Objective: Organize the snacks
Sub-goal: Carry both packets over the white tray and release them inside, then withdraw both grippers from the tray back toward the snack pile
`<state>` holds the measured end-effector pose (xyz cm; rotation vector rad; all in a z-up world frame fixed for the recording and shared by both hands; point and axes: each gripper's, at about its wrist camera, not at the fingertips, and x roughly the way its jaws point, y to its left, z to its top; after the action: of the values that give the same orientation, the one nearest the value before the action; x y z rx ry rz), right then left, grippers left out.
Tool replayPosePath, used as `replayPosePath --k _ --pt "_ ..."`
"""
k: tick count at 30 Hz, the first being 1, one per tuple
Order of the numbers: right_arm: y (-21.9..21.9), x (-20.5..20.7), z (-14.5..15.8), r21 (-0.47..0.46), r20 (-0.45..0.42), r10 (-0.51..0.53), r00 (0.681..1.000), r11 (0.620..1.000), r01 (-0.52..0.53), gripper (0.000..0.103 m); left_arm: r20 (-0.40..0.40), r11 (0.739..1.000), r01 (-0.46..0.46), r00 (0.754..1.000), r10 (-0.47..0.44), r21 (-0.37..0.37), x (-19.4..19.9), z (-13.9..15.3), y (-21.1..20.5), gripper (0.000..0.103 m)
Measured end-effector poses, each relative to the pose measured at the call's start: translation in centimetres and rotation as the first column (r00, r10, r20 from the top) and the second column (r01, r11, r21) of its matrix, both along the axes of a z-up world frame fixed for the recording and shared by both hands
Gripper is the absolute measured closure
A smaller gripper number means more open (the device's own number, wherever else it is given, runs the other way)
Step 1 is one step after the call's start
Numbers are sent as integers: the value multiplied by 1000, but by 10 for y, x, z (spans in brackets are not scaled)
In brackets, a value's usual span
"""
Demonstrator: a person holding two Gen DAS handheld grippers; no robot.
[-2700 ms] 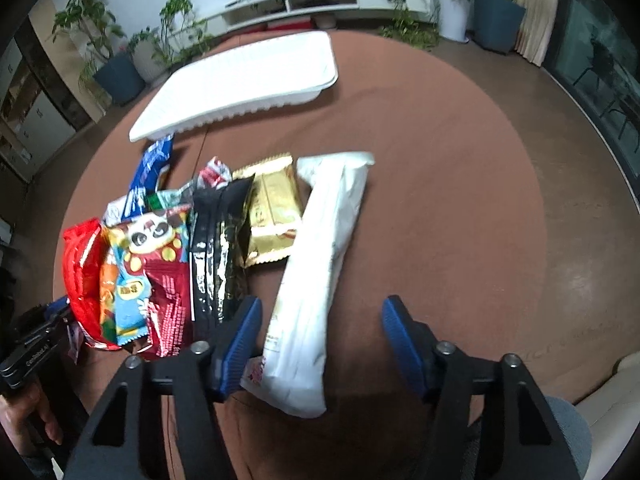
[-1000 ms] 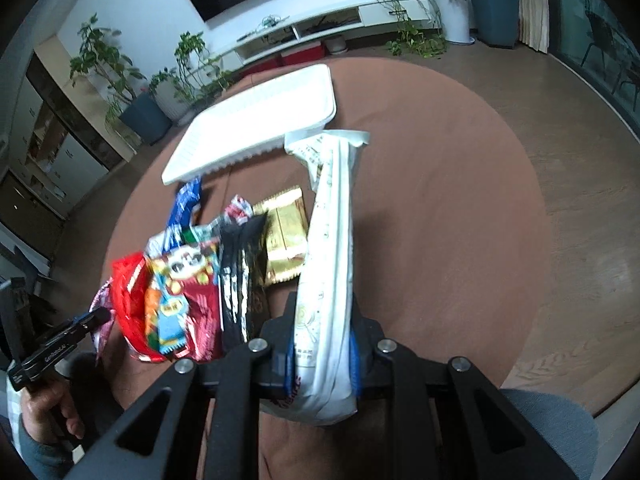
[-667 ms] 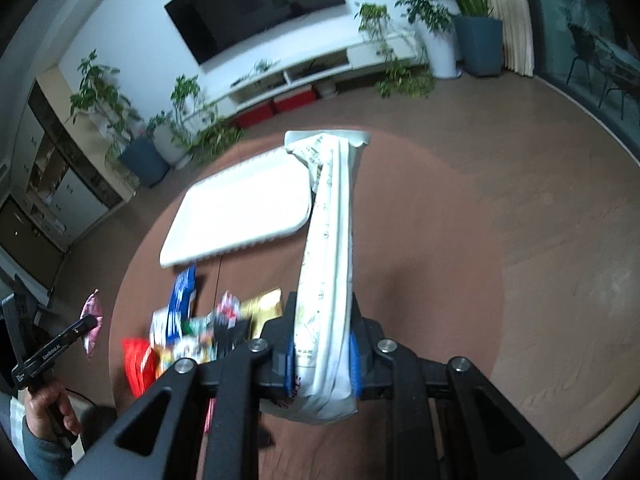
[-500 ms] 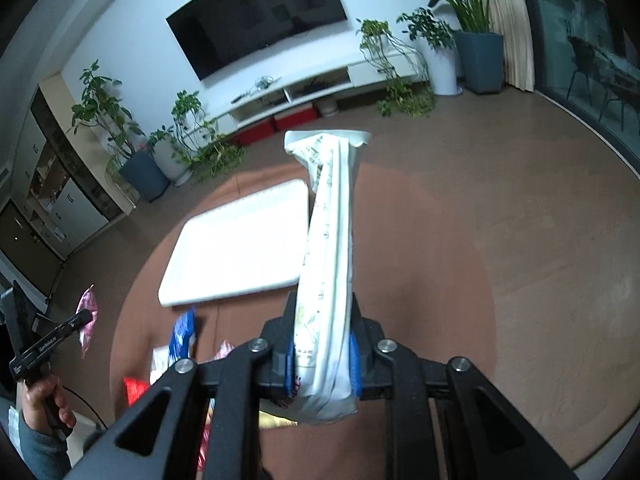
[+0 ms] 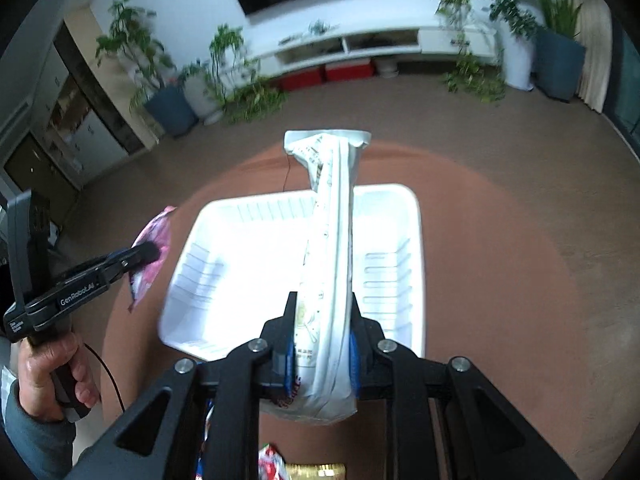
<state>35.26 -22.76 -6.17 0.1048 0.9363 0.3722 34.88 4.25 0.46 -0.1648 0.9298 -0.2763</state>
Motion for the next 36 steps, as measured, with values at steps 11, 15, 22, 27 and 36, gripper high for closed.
replayPosePath --k 11,15,22,27,36 --pt "16 38 -53 -102 -98 -9 995 995 -1 81 -86 996 10 996 -3 85 34 -59 -44 89" --pt "23 38 -62 -117 -112 -4 994 993 -9 81 -99 993 8 995 4 119 36 -82 -60 86" --pt "20 30 -54 -116 -94 -1 996 993 -10 52 -99 990 10 995 4 138 44 -92 -59 76" --pt "8 22 -34 -88 -44 -19 999 996 15 32 -36 988 0 999 6 157 30 -68 -51 40" --pt "-48 -40 50 211 133 -84 988 976 54 4 210 995 -69 976 52 76 -42 22 -8 2"
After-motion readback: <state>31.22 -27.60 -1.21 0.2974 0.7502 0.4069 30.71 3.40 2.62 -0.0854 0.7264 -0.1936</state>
